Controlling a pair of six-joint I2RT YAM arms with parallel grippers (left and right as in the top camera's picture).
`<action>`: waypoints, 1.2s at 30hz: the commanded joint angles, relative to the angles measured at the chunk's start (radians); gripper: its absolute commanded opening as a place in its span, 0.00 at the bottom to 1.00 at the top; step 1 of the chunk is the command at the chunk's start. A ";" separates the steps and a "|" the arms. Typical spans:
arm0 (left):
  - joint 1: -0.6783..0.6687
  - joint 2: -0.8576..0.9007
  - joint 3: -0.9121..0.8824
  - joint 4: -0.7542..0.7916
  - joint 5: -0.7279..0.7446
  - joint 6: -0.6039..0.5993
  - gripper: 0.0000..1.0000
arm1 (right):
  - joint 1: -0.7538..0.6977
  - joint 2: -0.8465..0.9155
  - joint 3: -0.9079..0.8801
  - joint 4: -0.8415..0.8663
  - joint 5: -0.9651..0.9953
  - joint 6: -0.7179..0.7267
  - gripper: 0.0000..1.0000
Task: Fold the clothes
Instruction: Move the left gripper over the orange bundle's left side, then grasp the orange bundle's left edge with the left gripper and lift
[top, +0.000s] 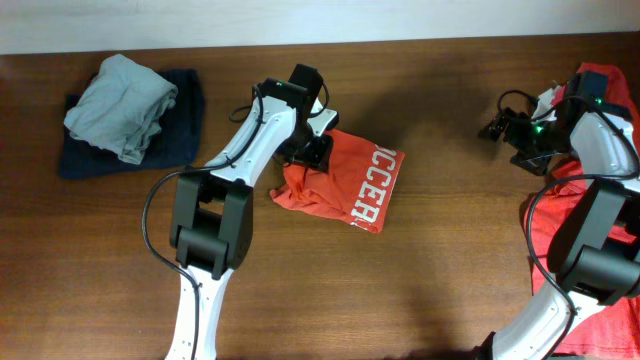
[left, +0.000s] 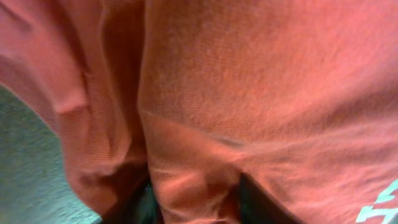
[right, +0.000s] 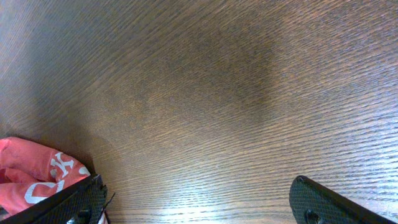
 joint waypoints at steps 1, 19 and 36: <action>0.005 -0.014 -0.011 0.009 0.074 -0.006 0.21 | -0.003 -0.038 0.010 -0.003 0.013 -0.009 0.99; 0.032 -0.046 0.249 -0.169 -0.022 -0.034 0.01 | -0.003 -0.038 0.010 -0.003 0.013 -0.009 0.99; 0.054 -0.036 0.246 -0.169 -0.208 -0.090 0.00 | -0.003 -0.038 0.010 -0.003 0.013 -0.009 0.99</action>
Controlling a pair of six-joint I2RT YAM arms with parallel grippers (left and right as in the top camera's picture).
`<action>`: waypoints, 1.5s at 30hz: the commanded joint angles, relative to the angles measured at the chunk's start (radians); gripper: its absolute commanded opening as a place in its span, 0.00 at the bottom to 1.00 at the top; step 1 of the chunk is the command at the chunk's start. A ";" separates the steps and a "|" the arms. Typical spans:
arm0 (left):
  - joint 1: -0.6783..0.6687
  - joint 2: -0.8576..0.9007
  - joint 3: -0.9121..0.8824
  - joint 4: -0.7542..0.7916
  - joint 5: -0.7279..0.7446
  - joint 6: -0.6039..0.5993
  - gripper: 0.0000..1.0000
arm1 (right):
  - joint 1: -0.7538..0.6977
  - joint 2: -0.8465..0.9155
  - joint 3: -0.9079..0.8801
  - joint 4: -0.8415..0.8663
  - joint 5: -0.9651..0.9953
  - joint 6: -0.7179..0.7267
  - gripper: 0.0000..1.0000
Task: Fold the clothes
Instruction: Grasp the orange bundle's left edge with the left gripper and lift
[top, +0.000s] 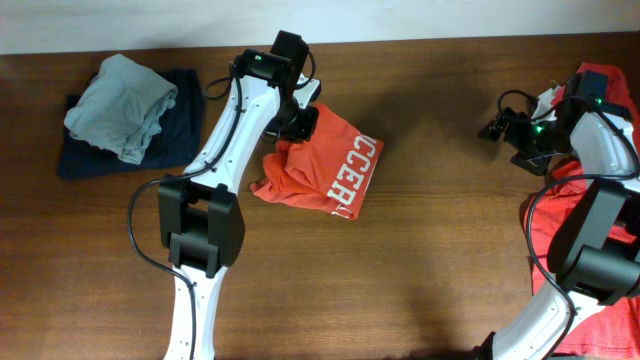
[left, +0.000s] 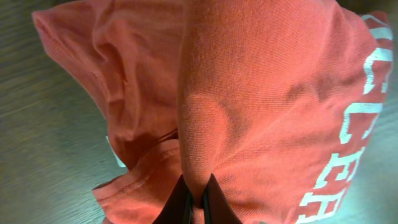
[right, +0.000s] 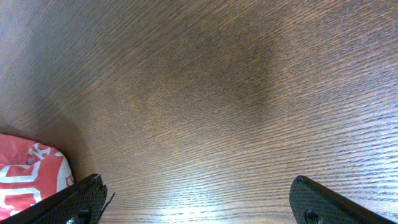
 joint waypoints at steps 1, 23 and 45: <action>0.006 -0.026 0.012 -0.002 -0.071 -0.035 0.01 | -0.003 -0.038 0.010 -0.003 0.013 -0.009 0.99; 0.019 -0.028 0.019 0.014 -0.045 -0.077 0.00 | 0.004 -0.037 0.010 0.225 -0.085 -0.008 0.99; -0.021 -0.028 0.272 -0.074 -0.071 -0.113 0.01 | 0.238 -0.031 0.008 0.031 -0.192 0.040 0.04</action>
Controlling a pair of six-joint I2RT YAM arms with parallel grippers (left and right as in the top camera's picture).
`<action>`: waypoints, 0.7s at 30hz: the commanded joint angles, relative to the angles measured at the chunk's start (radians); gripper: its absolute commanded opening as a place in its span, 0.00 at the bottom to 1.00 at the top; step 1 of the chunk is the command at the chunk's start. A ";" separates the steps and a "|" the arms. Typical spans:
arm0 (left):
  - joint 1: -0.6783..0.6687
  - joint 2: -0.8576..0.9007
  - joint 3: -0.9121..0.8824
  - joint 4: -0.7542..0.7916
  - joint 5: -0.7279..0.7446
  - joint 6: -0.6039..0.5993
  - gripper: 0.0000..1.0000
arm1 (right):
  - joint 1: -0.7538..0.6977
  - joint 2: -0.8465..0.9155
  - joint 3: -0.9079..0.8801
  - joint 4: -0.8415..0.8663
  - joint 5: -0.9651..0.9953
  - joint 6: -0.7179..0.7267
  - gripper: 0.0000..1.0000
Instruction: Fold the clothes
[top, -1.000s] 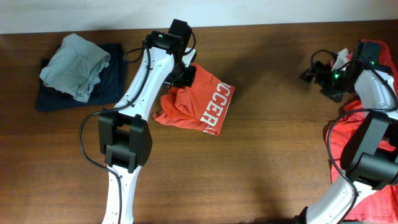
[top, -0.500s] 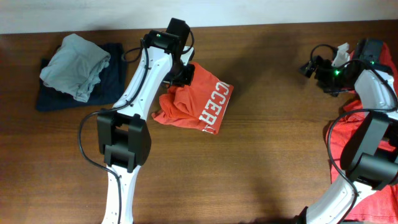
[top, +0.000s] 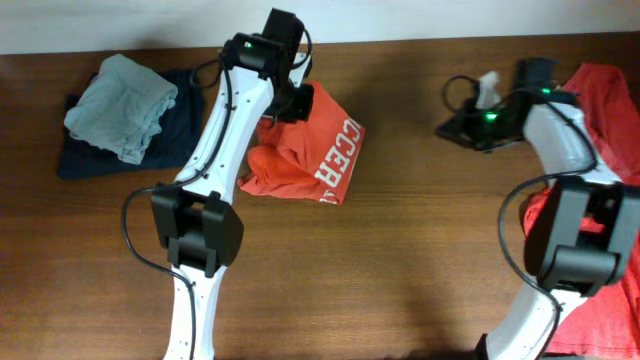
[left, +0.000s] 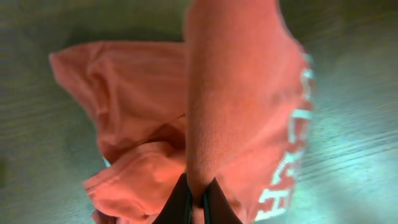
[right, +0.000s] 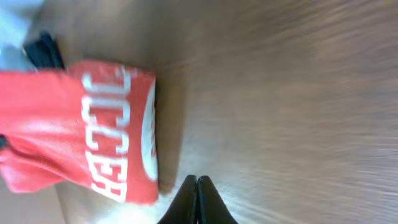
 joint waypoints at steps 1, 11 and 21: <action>-0.032 -0.028 0.108 -0.028 -0.048 -0.017 0.00 | 0.021 -0.028 0.006 -0.039 0.082 0.005 0.04; -0.019 -0.027 0.172 -0.113 -0.164 -0.043 0.01 | 0.035 -0.028 0.001 -0.111 0.085 -0.043 0.04; -0.060 -0.027 0.173 -0.047 -0.156 -0.043 0.01 | 0.093 -0.028 -0.032 -0.089 0.143 -0.109 0.04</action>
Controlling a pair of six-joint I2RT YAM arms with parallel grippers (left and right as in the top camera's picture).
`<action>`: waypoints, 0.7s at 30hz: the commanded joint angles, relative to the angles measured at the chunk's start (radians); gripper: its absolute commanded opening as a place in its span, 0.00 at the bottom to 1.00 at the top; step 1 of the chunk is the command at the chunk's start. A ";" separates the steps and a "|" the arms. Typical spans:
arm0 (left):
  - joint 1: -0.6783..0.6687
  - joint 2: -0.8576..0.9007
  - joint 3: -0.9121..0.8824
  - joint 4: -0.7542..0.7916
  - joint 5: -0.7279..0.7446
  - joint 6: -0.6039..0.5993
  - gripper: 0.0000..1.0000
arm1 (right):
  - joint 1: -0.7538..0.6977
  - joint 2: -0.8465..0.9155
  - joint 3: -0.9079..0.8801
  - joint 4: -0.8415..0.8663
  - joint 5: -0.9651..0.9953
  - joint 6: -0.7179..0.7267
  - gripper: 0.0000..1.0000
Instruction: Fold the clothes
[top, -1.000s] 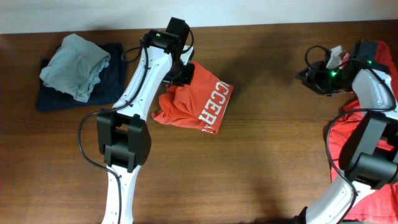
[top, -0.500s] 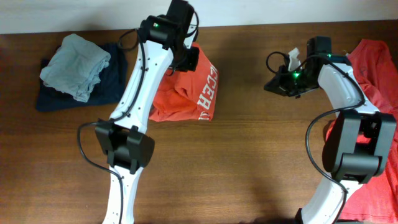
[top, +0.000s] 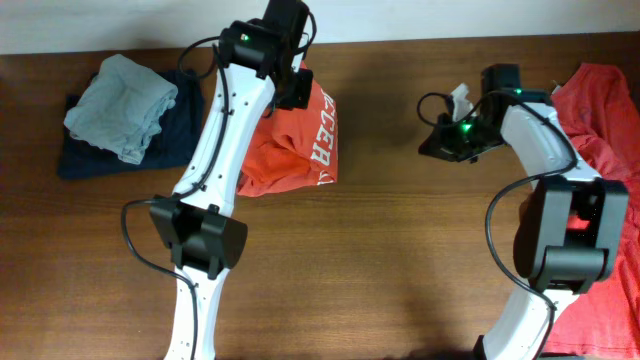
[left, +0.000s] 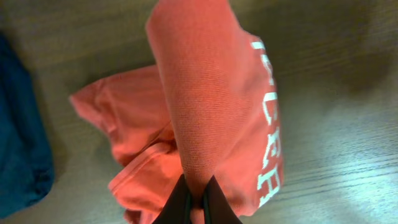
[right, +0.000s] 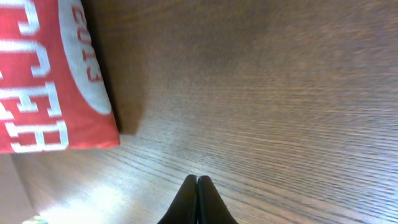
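Note:
An orange-red T-shirt (top: 295, 145) with white lettering hangs folded from my left gripper (top: 298, 88), which is shut on its upper fold; the shirt's lower part rests on the table. In the left wrist view the fabric (left: 205, 118) drapes down from the pinched fingers (left: 180, 202). My right gripper (top: 440, 140) is shut on nothing, over bare wood to the right of the shirt. The right wrist view shows the closed fingertips (right: 189, 193) and the shirt's lettered edge (right: 50, 93).
A pile of folded clothes, grey (top: 120, 90) on dark blue (top: 180, 140), lies at the far left. A heap of red clothing (top: 600, 110) lies at the right edge, running down the table's right side.
My left gripper has carried the shirt a little further left and up toward the back edge. My right gripper has moved slightly left and nearer, still shut.
First my left gripper was on the orange shirt at table centre while my right gripper stood open near the red heap. Then the shirt was lifted and shifted left. Later my right gripper was shut and further left. Now the shirt hangs nearer the folded pile.

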 joint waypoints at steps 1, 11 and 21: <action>-0.036 -0.026 0.019 0.027 -0.009 -0.013 0.00 | 0.006 -0.028 -0.007 0.002 0.045 -0.026 0.04; -0.182 -0.026 0.020 0.123 0.043 -0.013 0.01 | -0.090 -0.028 -0.007 -0.065 0.139 -0.050 0.04; -0.303 -0.026 0.021 0.290 0.044 -0.013 0.00 | -0.206 -0.028 -0.007 -0.103 0.162 -0.050 0.04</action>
